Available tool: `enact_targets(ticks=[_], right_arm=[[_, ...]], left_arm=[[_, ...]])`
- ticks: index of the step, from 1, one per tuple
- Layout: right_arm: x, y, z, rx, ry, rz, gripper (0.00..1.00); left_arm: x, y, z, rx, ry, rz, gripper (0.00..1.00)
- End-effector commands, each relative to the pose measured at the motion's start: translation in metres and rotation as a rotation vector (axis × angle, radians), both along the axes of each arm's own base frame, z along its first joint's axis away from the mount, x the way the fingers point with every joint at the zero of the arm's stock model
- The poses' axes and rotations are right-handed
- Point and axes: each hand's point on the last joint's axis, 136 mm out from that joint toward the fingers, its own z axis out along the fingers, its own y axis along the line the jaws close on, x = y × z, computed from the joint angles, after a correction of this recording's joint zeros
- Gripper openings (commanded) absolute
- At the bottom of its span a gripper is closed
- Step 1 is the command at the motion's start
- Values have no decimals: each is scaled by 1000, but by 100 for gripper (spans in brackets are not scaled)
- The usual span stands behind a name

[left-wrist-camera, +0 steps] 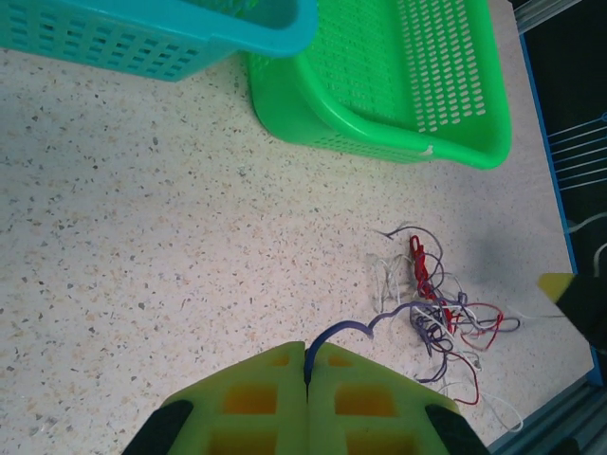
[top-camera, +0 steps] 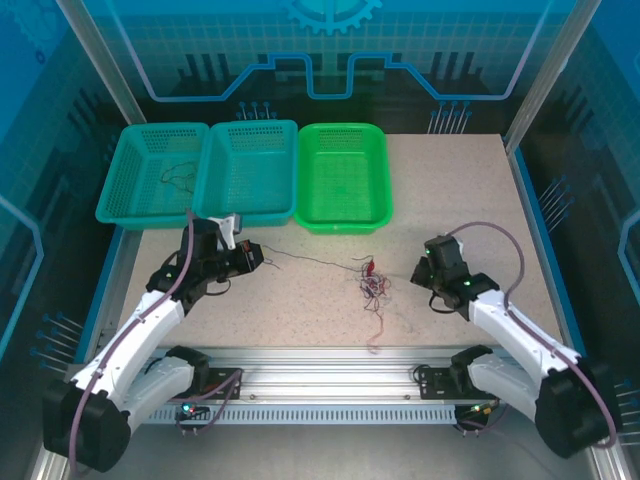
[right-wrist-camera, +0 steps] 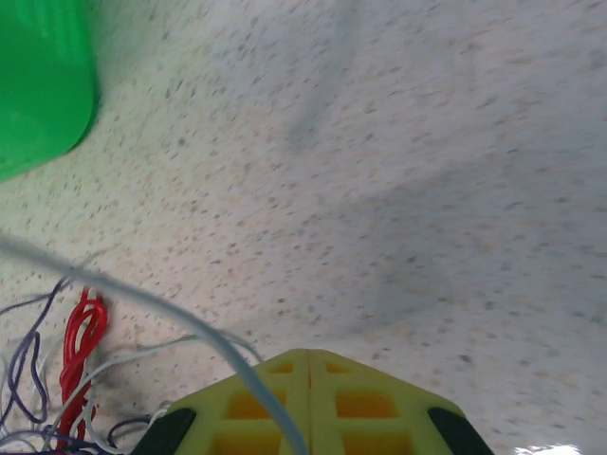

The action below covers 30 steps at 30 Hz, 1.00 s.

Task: Untangle the cables

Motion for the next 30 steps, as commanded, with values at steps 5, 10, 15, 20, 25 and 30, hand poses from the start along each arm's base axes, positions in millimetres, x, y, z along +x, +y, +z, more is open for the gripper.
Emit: enact_targets(ticks=[5, 10, 15, 20, 25, 30], right_arm=[[-17, 22, -12, 47, 164, 145, 42], [-16, 56, 25, 60, 155, 277, 52], [-20, 118, 39, 48, 126, 420, 55], [-18, 118, -1, -154, 242, 364, 67], [-18, 114, -47, -185, 375, 351, 54], [-13, 71, -43, -154, 337, 248, 0]], left_arm=[[-2, -13, -8, -46, 2, -75, 0], [-4, -14, -19, -49, 31, -79, 0], [-3, -15, -21, -50, 36, -74, 0], [-1, -11, -20, -41, 31, -49, 0], [-3, 2, -21, 21, 32, 6, 0], [-17, 56, -46, 180, 151, 234, 0]])
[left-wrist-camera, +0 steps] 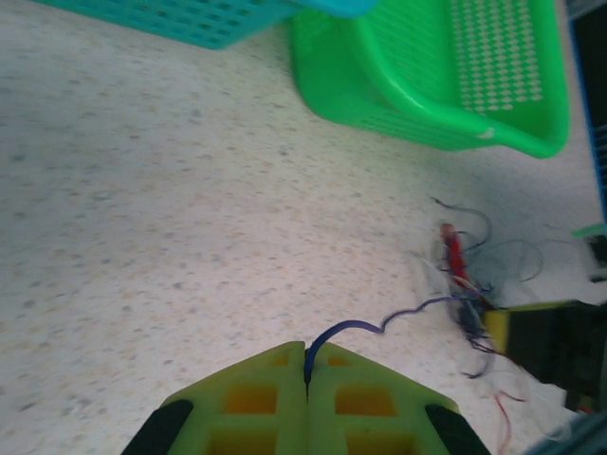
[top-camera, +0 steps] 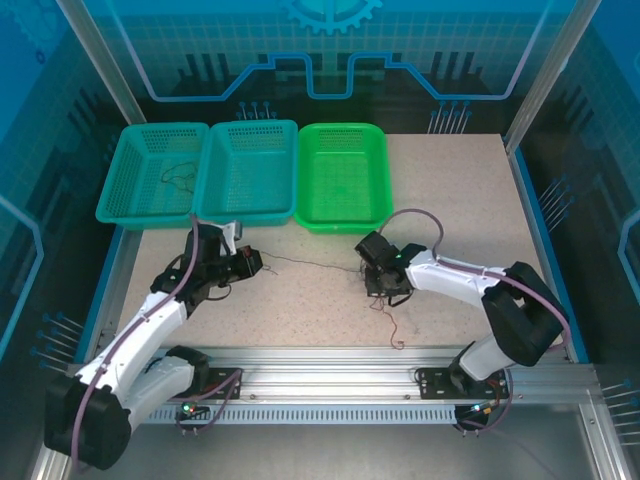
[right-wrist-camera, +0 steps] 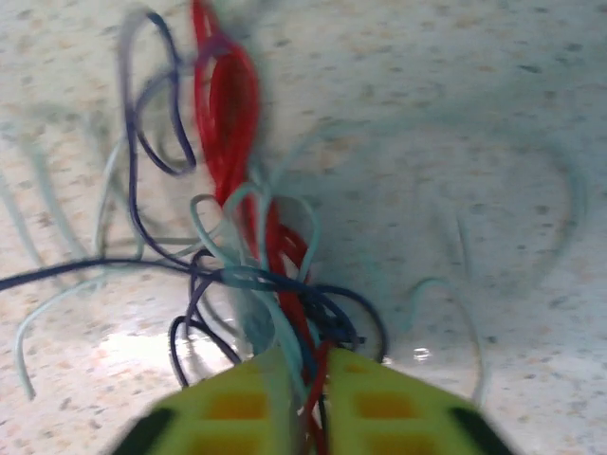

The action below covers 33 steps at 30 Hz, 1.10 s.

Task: Untangle the cables

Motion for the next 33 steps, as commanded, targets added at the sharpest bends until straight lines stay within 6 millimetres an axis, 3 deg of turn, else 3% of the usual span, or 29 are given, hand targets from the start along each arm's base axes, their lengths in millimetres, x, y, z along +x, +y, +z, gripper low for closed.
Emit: enact_targets(ticks=[1, 3, 6, 10, 13, 16, 19, 22, 24, 28, 33], right_arm=[[5, -49, 13, 3, -62, -123, 0], [7, -73, 23, 35, -115, -175, 0], [15, -84, 46, 102, -207, -148, 0], [23, -50, 75, 236, -272, 36, 0], [23, -23, 94, 328, -289, 186, 0], [22, -11, 114, 360, -309, 289, 0], [18, -3, 133, 382, -330, 360, 0], [15, 5, 151, 416, -352, 410, 0], [12, 10, 155, 434, -354, 432, 0], [10, 18, 172, 452, -374, 465, 0], [5, 28, 179, 470, -377, 499, 0]], left_arm=[[-18, 54, -27, 147, 135, 220, 0], [-27, 65, -40, 157, 176, 280, 0], [-23, 49, -49, 66, 190, 243, 0], [-16, 0, -53, -14, 137, 58, 5], [-13, -21, -51, 49, 76, -33, 25], [-7, -37, -32, 42, -24, -114, 41], [-6, -66, 6, 38, -222, -270, 46], [-16, -103, 43, 48, -432, -471, 52], [-25, -124, 58, 94, -541, -589, 55], [-22, -148, 71, 269, -709, -720, 58], [-22, -183, 71, 311, -803, -887, 65]])
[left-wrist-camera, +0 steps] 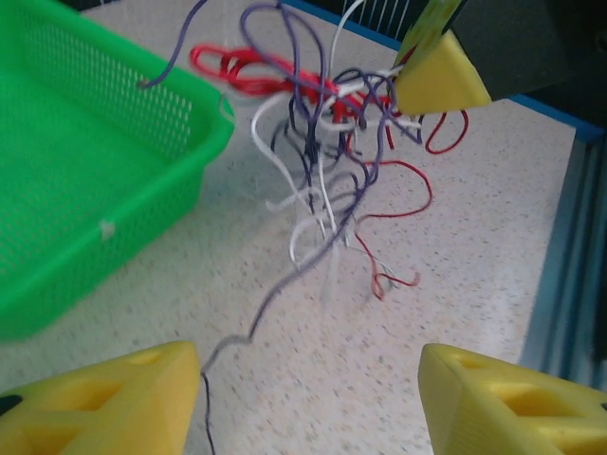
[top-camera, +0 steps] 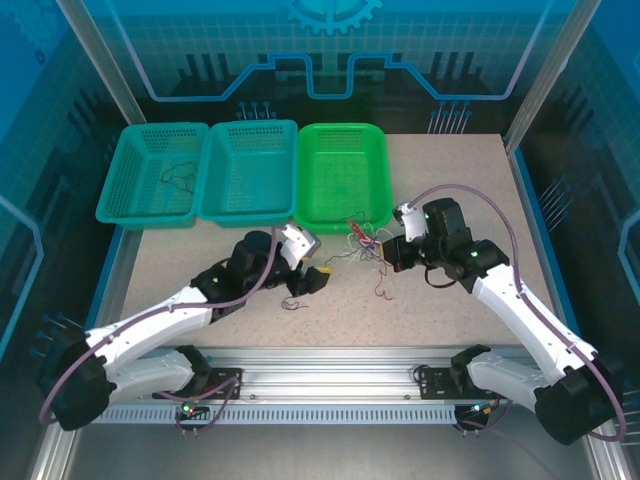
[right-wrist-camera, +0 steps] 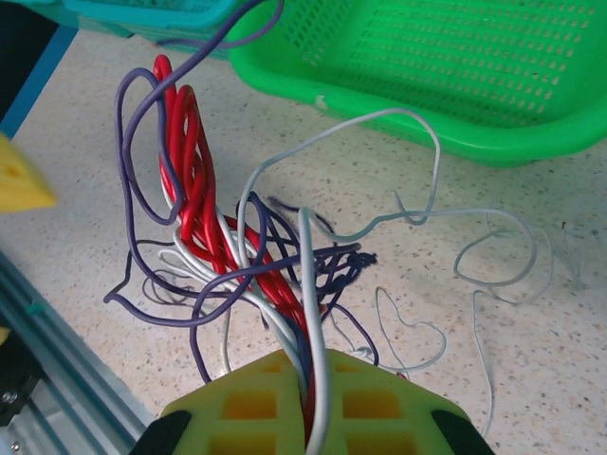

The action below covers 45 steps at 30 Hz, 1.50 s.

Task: Untangle the cables

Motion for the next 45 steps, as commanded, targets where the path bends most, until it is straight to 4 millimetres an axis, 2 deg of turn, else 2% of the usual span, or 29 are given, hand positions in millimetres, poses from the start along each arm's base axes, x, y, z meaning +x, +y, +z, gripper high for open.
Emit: enact_targets(ticks=[1, 3, 6, 11, 14, 18, 21, 24, 25, 28, 31, 33, 37, 39, 42, 45], right_arm=[[-10, 11, 16, 23, -16, 62, 0], [-11, 12, 16, 22, -17, 65, 0], [-13, 13, 16, 23, -13, 66, 0], [-12, 10, 15, 18, -18, 46, 0], [-12, 10, 17, 30, -28, 41, 0], [-4, -3, 14, -9, -45, -38, 0], [5, -25, 7, -66, -45, -155, 0], [12, -65, -5, -147, -13, -350, 0], [14, -85, -10, -184, 3, -448, 0], [7, -129, -27, -245, 63, -640, 0], [-2, -161, -38, -250, 94, -800, 0], [-6, -171, -47, -240, 113, -863, 0], [-4, -146, -67, -163, 154, -754, 0], [-9, -151, -79, -189, 200, -787, 0], [-30, -196, -95, -270, 281, -1020, 0], [-40, -234, -98, -174, 268, -1200, 0]], left_arm=[[2, -28, 10, 65, -171, -143, 65], [9, -37, 9, 57, -184, -142, 64], [18, -43, 11, 32, -191, -113, 56], [20, -46, 11, 0, -171, -107, 16], [19, -45, 8, 0, -160, -101, 0], [21, -36, 13, -27, -159, -48, 0], [25, -19, 20, -68, -154, 35, 0], [33, 11, 29, -157, -113, 160, 0], [36, 24, 29, -185, -98, 210, 0], [39, 59, 28, -209, -67, 328, 0], [35, 76, 19, -168, -47, 372, 0], [33, 81, 11, -148, -24, 391, 0], [29, 73, 2, -188, 29, 359, 0], [31, 73, 1, -206, 42, 374, 0], [44, 93, 3, -222, 70, 500, 0], [54, 130, 8, -272, 121, 655, 0]])
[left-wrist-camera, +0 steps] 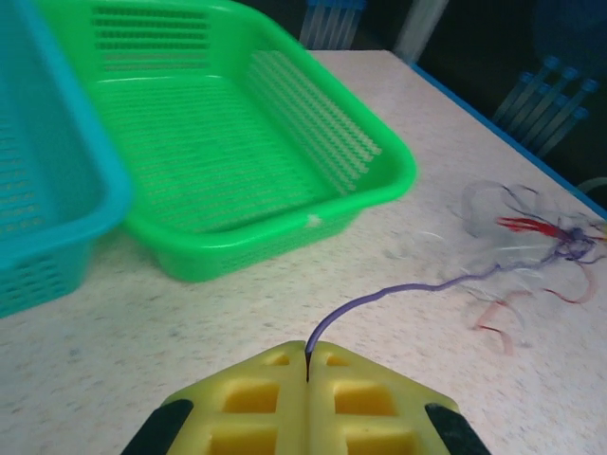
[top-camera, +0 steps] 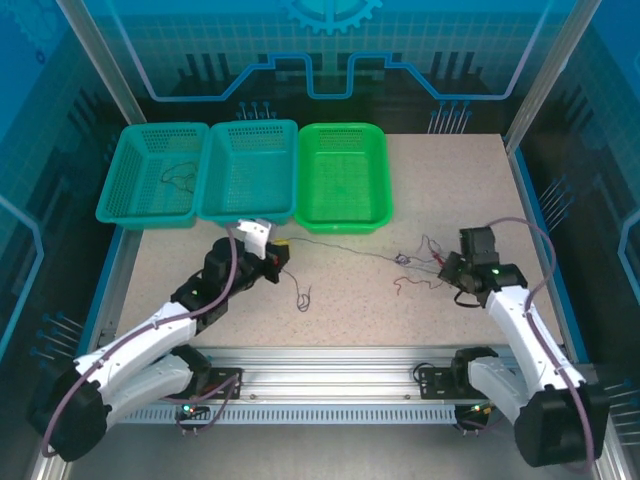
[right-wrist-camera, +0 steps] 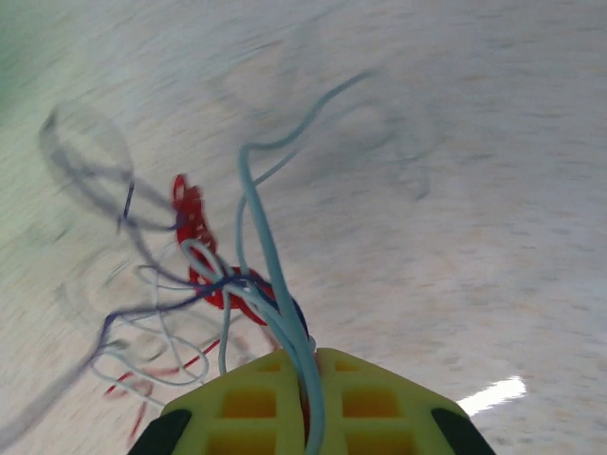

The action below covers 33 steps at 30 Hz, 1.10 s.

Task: Untangle the cables

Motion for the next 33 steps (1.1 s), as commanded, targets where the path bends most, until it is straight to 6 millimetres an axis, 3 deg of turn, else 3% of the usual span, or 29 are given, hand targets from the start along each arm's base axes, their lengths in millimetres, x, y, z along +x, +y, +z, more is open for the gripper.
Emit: enact_targets(ticks=[1, 4, 11, 14, 17, 19, 23, 30, 33], right_arm=[[-18, -45, -6, 33, -45, -246, 0], [-20, -57, -14, 93, -43, -303, 0], [-15, -33, -45, 190, 24, -225, 0], [-27, -55, -45, 123, 47, -315, 0], [-34, -78, -40, 163, 11, -429, 0], [-37, -88, -38, 188, -11, -475, 0], [-25, -77, -39, 232, -34, -408, 0], [-25, -66, -50, 246, 7, -362, 0], [-12, -44, -47, 255, -7, -219, 0]], left_arm=[[14, 48, 12, -84, 59, 224, 0], [13, 68, 18, -125, 88, 277, 0], [11, 65, 24, -169, 105, 264, 0], [13, 90, 20, -117, 127, 386, 0], [10, 127, 13, -124, 201, 535, 0], [8, 138, 12, -163, 221, 573, 0], [8, 132, 12, -219, 237, 540, 0], [10, 133, 6, -216, 261, 552, 0], [11, 134, 5, -208, 263, 555, 0]])
